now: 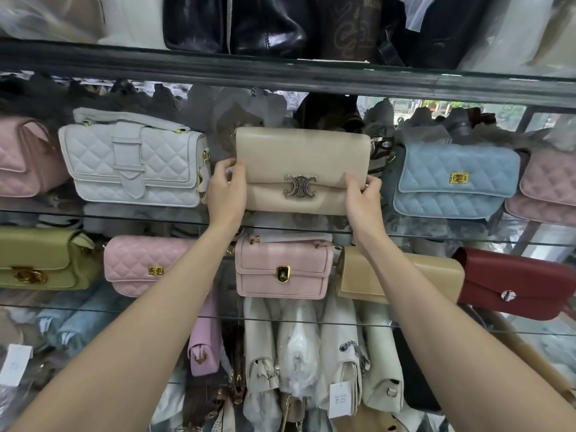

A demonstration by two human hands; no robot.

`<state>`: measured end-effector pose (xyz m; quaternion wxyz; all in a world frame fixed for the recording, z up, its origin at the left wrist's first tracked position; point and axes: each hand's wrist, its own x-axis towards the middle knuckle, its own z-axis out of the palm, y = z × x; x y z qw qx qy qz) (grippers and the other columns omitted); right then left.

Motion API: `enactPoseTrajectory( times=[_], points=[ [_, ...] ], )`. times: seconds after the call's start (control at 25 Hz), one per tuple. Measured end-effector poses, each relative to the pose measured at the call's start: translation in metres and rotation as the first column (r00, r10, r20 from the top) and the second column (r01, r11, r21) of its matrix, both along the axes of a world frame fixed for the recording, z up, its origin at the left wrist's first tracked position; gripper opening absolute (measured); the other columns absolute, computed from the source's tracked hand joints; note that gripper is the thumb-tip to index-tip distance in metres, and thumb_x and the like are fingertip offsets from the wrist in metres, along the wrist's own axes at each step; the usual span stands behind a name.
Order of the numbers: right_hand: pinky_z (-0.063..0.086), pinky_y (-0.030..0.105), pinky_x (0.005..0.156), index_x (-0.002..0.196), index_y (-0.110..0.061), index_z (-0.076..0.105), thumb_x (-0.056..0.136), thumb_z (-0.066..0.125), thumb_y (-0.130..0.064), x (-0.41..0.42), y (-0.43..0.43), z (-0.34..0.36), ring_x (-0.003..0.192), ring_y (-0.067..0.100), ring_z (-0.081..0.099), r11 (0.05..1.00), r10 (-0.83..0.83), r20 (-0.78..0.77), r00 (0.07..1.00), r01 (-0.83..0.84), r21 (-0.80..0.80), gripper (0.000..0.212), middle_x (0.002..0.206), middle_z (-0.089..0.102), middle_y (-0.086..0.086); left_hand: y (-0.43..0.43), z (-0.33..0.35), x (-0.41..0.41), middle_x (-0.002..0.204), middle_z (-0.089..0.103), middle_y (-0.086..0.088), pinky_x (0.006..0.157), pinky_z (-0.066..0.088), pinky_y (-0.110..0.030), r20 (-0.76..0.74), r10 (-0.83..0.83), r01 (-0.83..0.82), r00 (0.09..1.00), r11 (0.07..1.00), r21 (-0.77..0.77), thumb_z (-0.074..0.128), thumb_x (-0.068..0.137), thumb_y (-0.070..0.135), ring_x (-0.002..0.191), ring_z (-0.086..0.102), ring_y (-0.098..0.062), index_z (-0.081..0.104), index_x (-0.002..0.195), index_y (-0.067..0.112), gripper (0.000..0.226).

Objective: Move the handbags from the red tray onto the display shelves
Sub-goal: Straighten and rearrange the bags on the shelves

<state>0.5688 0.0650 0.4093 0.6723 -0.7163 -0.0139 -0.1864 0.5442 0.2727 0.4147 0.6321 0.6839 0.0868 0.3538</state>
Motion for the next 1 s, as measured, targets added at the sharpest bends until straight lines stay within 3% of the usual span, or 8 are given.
enactPoseTrajectory(
  times=[0.2,0.36,0.44,0.52,0.6,0.68,0.8,1.0],
  points=[
    [0.044,0.032,0.093,0.138,-0.018,0.038,0.1,0.05,-0.046,0.001,-0.001,-0.003,0.121,0.02,0.053,1.0,0.012,-0.016,1.0,-0.013,-0.024,0.049,0.14,0.049,0.006,0.001,-0.005,-0.001,0.112,0.062,0.011,0.092,0.04,-0.027,0.007,0.023,-0.024,1.0,0.999,0.023,0.05,0.101,0.037,0.108,0.055,-0.011,0.062,0.124,0.024,0.03],
    [0.045,0.035,0.101,0.138,-0.017,0.04,0.1,0.05,-0.045,-0.004,0.0,0.004,0.121,0.019,0.053,1.0,0.021,-0.025,0.999,-0.021,-0.002,0.048,0.139,0.051,0.006,0.003,-0.004,-0.001,0.117,0.063,0.006,0.09,0.041,-0.028,-0.005,0.027,-0.026,1.0,0.999,0.042,0.051,0.099,0.038,0.107,0.057,-0.011,0.06,0.124,0.02,0.032],
    [0.045,0.033,0.099,0.126,-0.019,0.049,0.101,0.05,-0.038,-0.02,0.003,-0.004,0.114,0.017,0.056,0.993,-0.112,0.086,0.99,0.108,0.047,0.032,0.131,0.056,0.006,0.0,-0.011,-0.012,0.118,0.061,0.002,0.088,0.043,-0.024,0.062,0.103,-0.107,0.993,0.992,0.073,0.052,0.1,0.033,0.097,0.056,-0.005,0.06,0.118,0.016,0.026],
    [0.045,0.03,0.092,0.106,-0.025,0.055,0.1,0.05,-0.03,-0.042,0.004,-0.028,0.102,0.016,0.057,0.956,-0.289,0.218,0.932,0.271,0.11,0.009,0.116,0.062,0.005,-0.004,-0.032,-0.034,0.104,0.061,0.003,0.079,0.043,-0.017,0.208,0.186,-0.209,0.96,0.974,0.093,0.051,0.1,0.025,0.085,0.052,0.002,0.058,0.104,0.017,0.011],
    [0.043,0.027,0.085,0.096,-0.025,0.057,0.099,0.05,-0.023,-0.059,0.002,-0.06,0.094,0.016,0.056,0.941,-0.335,0.24,0.911,0.309,0.14,0.008,0.105,0.062,0.004,-0.007,-0.067,-0.053,0.088,0.06,0.008,0.075,0.042,-0.019,0.252,0.185,-0.22,0.95,0.969,0.116,0.051,0.1,0.02,0.078,0.052,0.001,0.056,0.095,0.019,0.007],
    [0.042,0.026,0.08,0.098,-0.02,0.058,0.102,0.05,-0.018,-0.061,-0.001,-0.088,0.091,0.015,0.056,0.965,-0.256,0.134,0.957,0.244,0.097,0.009,0.097,0.062,0.0,-0.006,-0.106,-0.057,0.089,0.063,0.005,0.081,0.045,-0.028,0.101,0.119,-0.131,0.988,0.984,0.123,0.051,0.099,0.019,0.085,0.057,-0.007,0.059,0.093,0.018,0.01],
    [0.043,0.029,0.084,0.108,-0.019,0.059,0.105,0.048,-0.022,-0.049,-0.001,-0.117,0.098,0.017,0.058,0.991,-0.133,-0.026,0.991,0.132,-0.014,0.012,0.097,0.063,-0.006,-0.002,-0.155,-0.047,0.114,0.064,-0.005,0.099,0.045,-0.039,-0.173,0.055,-0.048,0.983,0.998,0.045,0.05,0.103,0.024,0.107,0.056,-0.019,0.06,0.102,0.016,0.013],
    [0.035,0.03,0.09,0.131,-0.018,0.056,0.108,0.038,-0.041,-0.034,0.005,-0.144,0.112,0.014,0.052,0.994,-0.05,-0.204,0.978,0.029,-0.106,0.038,0.119,0.06,-0.006,-0.005,-0.159,-0.036,0.128,0.042,0.014,0.098,0.027,-0.027,-0.268,-0.003,-0.038,0.964,0.988,-0.148,0.037,0.107,0.046,0.12,0.043,-0.011,0.052,0.125,0.018,0.037]
  ],
)
